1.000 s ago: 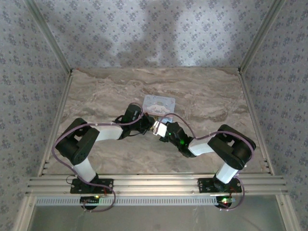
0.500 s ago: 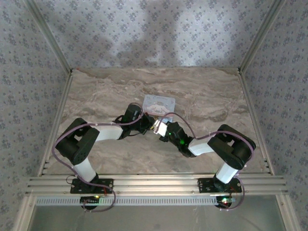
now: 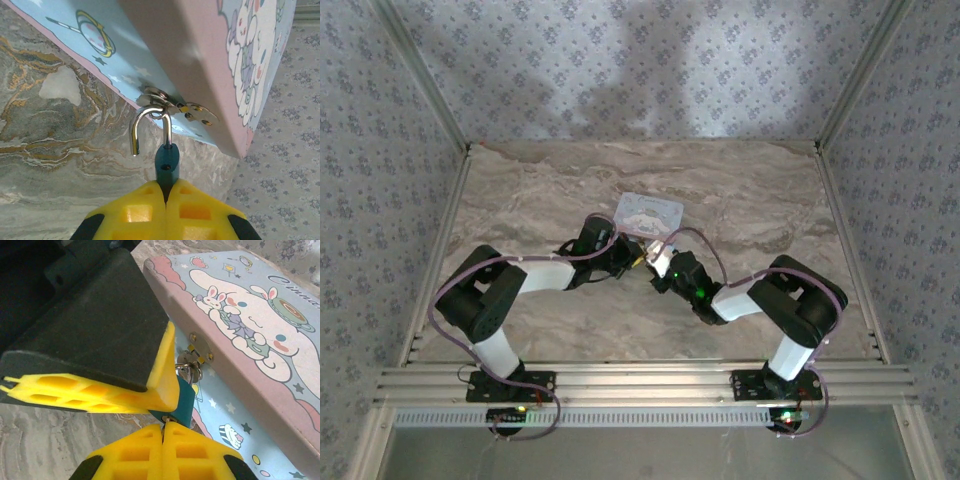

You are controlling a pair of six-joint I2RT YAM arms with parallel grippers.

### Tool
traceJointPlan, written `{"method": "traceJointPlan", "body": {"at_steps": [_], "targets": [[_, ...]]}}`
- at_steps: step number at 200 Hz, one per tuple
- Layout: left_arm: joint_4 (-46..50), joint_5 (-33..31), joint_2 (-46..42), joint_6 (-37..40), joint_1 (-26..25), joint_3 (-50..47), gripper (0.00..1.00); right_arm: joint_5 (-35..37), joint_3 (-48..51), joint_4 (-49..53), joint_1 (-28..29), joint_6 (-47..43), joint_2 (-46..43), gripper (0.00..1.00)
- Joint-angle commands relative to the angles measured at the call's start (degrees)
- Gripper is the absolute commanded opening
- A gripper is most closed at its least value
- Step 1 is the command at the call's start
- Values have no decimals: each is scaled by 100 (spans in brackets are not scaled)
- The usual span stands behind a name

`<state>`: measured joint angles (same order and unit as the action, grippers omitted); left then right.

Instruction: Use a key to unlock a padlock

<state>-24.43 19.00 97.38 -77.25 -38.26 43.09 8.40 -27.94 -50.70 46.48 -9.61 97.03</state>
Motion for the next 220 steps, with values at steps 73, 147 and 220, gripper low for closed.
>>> {"method": "traceJointPlan", "body": {"at_steps": [73,147,220], "targets": [[126,146,-273,159,-40,78,29,-287,49,-23,-186,637,44,0],[840,-108,-982,528,229,-72,52,-1235,50,471,-517,1831,-309,0],[1512,-253,-1460,913,610,-180,67,-2248,86,417,-1143,3775,-212,0]]}}
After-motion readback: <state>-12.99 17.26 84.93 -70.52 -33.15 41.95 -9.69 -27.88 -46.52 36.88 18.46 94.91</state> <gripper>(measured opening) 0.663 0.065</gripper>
